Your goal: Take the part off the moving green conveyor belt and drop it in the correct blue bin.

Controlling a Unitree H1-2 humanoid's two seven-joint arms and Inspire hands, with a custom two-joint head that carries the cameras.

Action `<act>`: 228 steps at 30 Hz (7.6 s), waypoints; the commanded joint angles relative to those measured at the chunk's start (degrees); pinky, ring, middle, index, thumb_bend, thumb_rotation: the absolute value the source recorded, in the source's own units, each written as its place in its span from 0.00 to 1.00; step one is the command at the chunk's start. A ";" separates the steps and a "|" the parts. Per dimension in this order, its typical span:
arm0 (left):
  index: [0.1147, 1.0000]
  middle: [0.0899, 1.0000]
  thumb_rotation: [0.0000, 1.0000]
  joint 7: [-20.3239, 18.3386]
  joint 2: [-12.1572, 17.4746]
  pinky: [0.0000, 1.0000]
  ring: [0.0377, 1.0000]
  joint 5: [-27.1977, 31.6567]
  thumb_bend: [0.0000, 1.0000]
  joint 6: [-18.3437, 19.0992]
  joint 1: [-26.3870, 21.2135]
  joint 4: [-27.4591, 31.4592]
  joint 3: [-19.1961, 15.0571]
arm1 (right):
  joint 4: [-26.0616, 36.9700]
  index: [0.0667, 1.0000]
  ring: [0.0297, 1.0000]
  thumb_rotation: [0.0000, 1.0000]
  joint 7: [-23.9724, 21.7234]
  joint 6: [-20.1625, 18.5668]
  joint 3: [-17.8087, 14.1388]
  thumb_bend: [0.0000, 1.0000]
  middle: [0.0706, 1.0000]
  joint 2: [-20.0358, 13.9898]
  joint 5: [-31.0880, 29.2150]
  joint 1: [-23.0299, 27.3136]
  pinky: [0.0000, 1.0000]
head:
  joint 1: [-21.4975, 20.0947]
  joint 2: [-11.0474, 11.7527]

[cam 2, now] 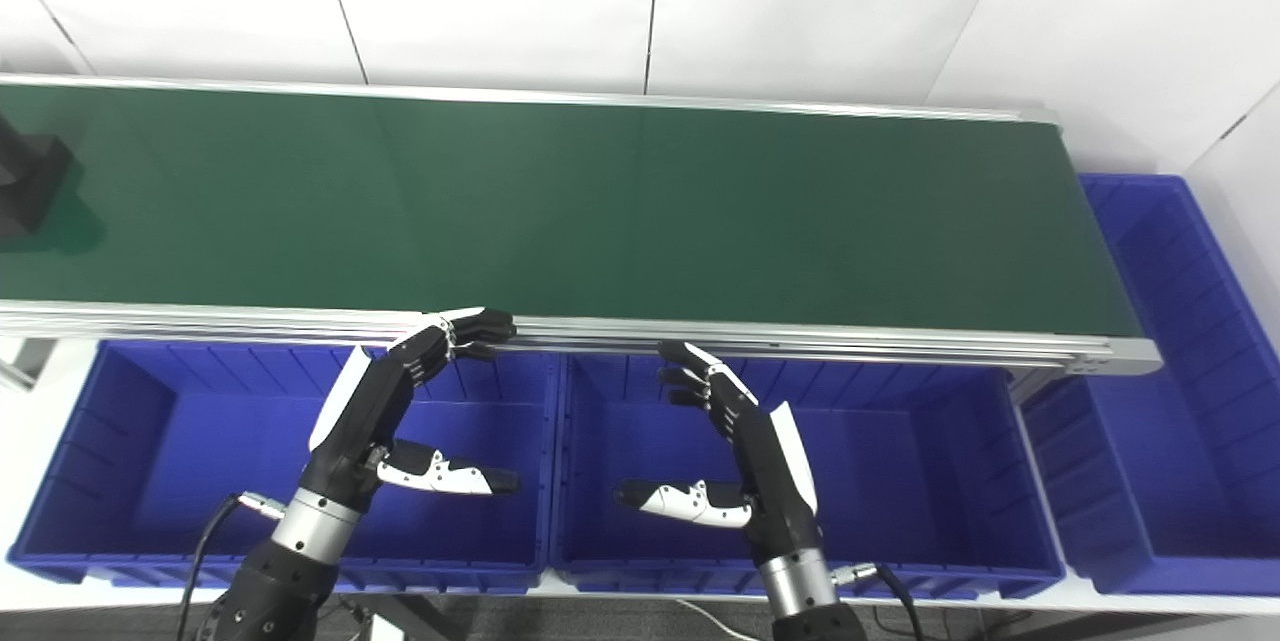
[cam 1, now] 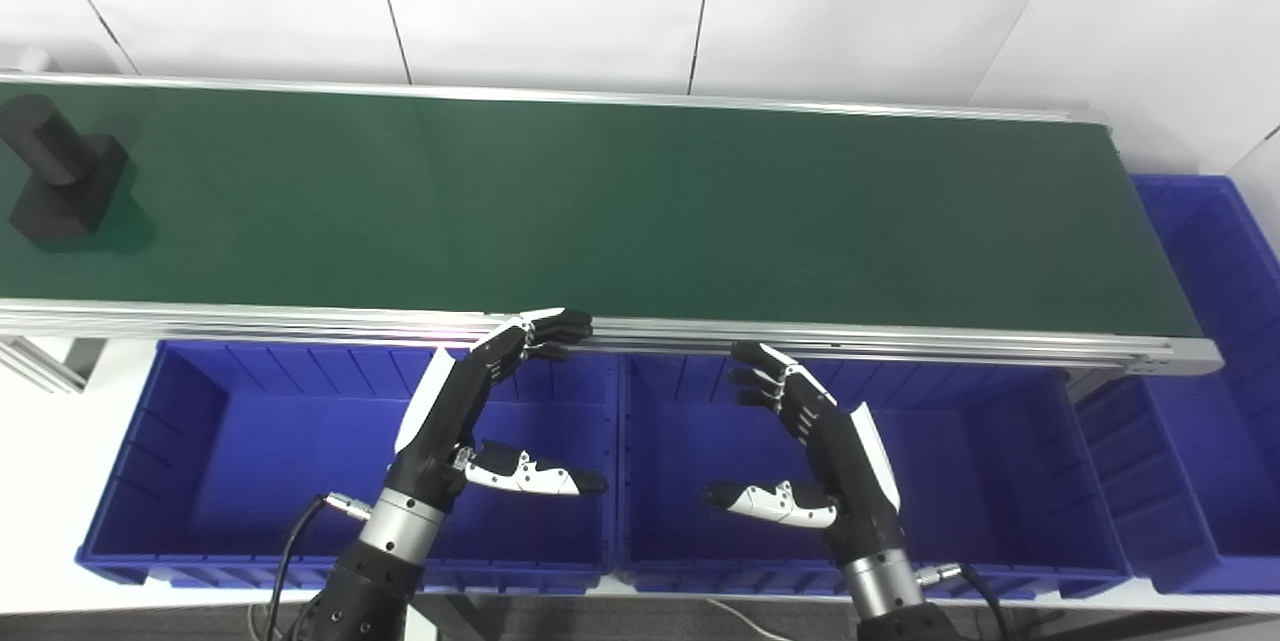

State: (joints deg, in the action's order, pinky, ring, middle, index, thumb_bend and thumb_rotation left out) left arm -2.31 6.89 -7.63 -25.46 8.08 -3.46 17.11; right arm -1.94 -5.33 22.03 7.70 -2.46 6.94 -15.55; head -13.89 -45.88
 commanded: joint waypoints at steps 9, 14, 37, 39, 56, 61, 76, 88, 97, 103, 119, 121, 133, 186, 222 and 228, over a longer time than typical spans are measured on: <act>0.71 0.72 0.11 0.67 -0.13 0.70 0.74 -0.54 0.97 -1.46 0.18 0.66 -0.08 | -0.20 0.79 0.79 0.35 0.91 4.38 0.12 1.00 0.83 0.16 -0.82 -0.04 0.72 | 0.18 1.75; 0.70 0.72 0.11 1.13 -0.04 0.69 0.73 -0.69 0.97 -1.43 0.29 0.42 0.25 | -0.96 0.79 0.79 0.33 1.27 4.71 0.54 1.00 0.83 -0.24 -0.86 -0.01 0.73 | 0.40 2.38; 0.71 0.72 0.10 1.46 0.12 0.69 0.73 -0.62 0.97 -1.44 0.23 0.04 0.53 | -1.54 0.79 0.79 0.33 2.93 4.73 1.50 1.00 0.83 -1.01 -0.28 0.23 0.72 | 0.68 2.49; 0.71 0.72 0.10 1.60 0.16 0.69 0.73 -0.75 0.97 -1.45 0.17 0.02 0.66 | -1.62 0.79 0.79 0.33 2.93 4.74 1.54 1.00 0.83 -1.09 -0.34 0.24 0.72 | 0.73 2.62; 0.68 0.71 0.12 8.21 0.67 0.65 0.70 -4.07 0.97 -1.46 -1.56 -4.45 4.87 | 6.05 0.77 0.74 0.28 1.76 4.66 1.31 0.99 0.79 -0.85 -6.54 2.97 0.71 | 5.47 7.66; 0.67 0.70 0.10 13.36 1.38 0.64 0.70 -5.72 0.97 -1.47 -2.90 -6.79 8.74 | 6.36 0.76 0.74 0.27 0.64 4.80 0.47 0.99 0.78 -1.37 -9.05 4.00 0.70 | 7.60 9.64; 0.68 0.71 0.11 22.32 0.10 0.63 0.70 -6.58 0.99 -1.47 -6.69 -14.89 17.13 | 0.75 0.76 0.76 0.25 -9.34 4.89 -6.70 0.99 0.80 -2.10 -17.34 4.39 0.71 | 18.84 15.70; 0.67 0.70 0.10 26.61 -0.45 0.66 0.70 -6.96 0.98 -1.47 -8.70 -17.64 20.99 | -1.46 0.77 0.77 0.27 -16.55 4.89 -12.25 0.99 0.79 -0.71 -18.78 5.75 0.74 | 22.77 16.41; 0.68 0.71 0.12 27.91 -0.76 0.67 0.71 -6.78 0.98 -1.47 -9.97 -19.77 22.21 | -1.40 0.79 0.78 0.28 -18.76 4.89 -12.10 0.98 0.81 0.54 -18.44 8.09 0.75 | 25.27 17.39; 0.68 0.70 0.13 28.90 -1.04 0.66 0.70 -6.69 0.97 -1.47 -10.80 -21.51 23.08 | -1.87 0.79 0.77 0.29 -19.23 4.89 -11.25 0.98 0.81 1.12 -17.81 12.03 0.74 | 27.42 18.50; 0.68 0.71 0.12 29.11 -0.55 0.64 0.70 -7.21 0.99 -1.47 -10.36 -21.12 23.13 | -6.46 0.77 0.75 0.21 -14.15 4.88 -10.82 0.96 0.79 1.16 -11.93 22.85 0.72 | 25.67 17.97; 0.68 0.71 0.11 29.27 -0.35 0.64 0.70 -7.30 0.99 -1.47 -10.26 -20.86 23.15 | -7.13 0.77 0.74 0.20 -13.40 4.87 -10.42 0.96 0.79 1.12 -11.40 23.85 0.71 | 24.98 17.77; 0.69 0.72 0.14 28.80 0.44 0.67 0.72 -6.87 0.97 -1.47 -9.80 -20.19 22.91 | -13.59 0.79 0.74 0.20 -8.73 4.83 -8.69 0.96 0.79 0.28 -8.67 28.89 0.69 | 22.83 17.66; 0.69 0.71 0.10 30.02 -0.73 0.66 0.71 -6.82 0.97 -1.47 -10.47 -21.59 23.86 | -44.12 0.77 0.69 0.13 3.14 4.86 -1.73 0.99 0.76 9.36 -3.56 53.73 0.63 | 23.31 18.68; 0.69 0.71 0.10 30.55 -0.69 0.65 0.70 -7.66 0.97 -1.47 -10.37 -21.25 24.44 | -60.76 0.78 0.68 0.14 8.41 4.82 -0.68 0.98 0.77 7.76 0.17 63.70 0.60 | 23.23 18.35; 0.69 0.71 0.10 29.95 -0.95 0.65 0.70 -7.52 0.98 -1.46 -9.92 -20.66 24.20 | -65.44 0.77 0.68 0.11 9.07 4.79 -0.81 0.98 0.76 6.96 0.33 65.85 0.58 | 23.60 18.16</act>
State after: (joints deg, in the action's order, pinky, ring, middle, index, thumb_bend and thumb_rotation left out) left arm 27.19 6.65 -14.59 -25.48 -1.20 -25.73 41.49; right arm -67.59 2.83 24.21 6.89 4.63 7.15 46.48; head 9.67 -27.68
